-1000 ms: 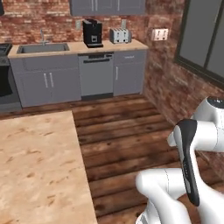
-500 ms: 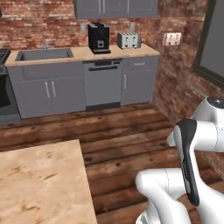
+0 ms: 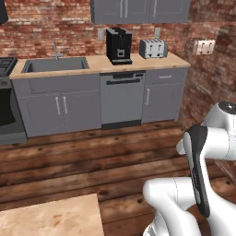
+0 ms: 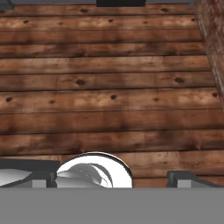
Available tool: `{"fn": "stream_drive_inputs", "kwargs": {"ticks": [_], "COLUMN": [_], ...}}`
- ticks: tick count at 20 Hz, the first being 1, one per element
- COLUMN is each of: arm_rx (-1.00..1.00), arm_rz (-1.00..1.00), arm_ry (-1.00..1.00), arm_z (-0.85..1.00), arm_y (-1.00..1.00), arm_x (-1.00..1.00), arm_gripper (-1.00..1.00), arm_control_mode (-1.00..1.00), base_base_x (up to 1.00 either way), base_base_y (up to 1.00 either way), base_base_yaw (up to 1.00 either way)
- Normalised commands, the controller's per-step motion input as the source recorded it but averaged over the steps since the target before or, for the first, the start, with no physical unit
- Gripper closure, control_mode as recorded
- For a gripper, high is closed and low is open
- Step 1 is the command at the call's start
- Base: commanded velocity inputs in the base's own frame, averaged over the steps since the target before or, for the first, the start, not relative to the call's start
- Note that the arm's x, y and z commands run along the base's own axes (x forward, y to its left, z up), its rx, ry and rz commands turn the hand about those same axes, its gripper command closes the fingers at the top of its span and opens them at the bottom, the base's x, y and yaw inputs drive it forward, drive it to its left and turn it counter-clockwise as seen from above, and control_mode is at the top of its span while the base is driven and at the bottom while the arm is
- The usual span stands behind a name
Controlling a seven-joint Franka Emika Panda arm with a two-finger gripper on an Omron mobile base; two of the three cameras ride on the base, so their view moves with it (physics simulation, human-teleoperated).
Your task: Take the chicken drumsticks from the pan and place one on each plate on the dining counter.
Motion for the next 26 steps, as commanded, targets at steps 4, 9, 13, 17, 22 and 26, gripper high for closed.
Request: {"fn": "stream_drive_inputs", "kwargs": {"ticks": [4, 9, 13, 17, 22, 26], "arm_rx": [0.0, 0.0, 0.0, 0.0, 0.0, 0.0], "arm_rz": [0.0, 0.0, 0.0, 0.0, 0.0, 0.0], "arm_ry": [0.0, 0.0, 0.0, 0.0, 0.0, 0.0], "arm_z": [0.0, 0.0, 0.0, 0.0, 0.0, 0.0], "arm_y": [0.0, 0.0, 0.0, 0.0, 0.0, 0.0], "arm_x": [0.0, 0.0, 0.0, 0.0, 0.0, 0.0], "arm_gripper": [-1.0, -1.0, -1.0, -1.0, -1.0, -1.0], "arm_control_mode": [1.0, 1.0, 1.0, 1.0, 1.0, 1.0], "base_base_x": [1.0, 1.0, 1.0, 1.0, 0.86, 0.73], "base_base_y": [0.0, 0.0, 0.0, 0.0, 0.0, 0.0], "base_base_yaw": [0.17, 0.18, 0.21, 0.29, 0.6, 0.73]}}
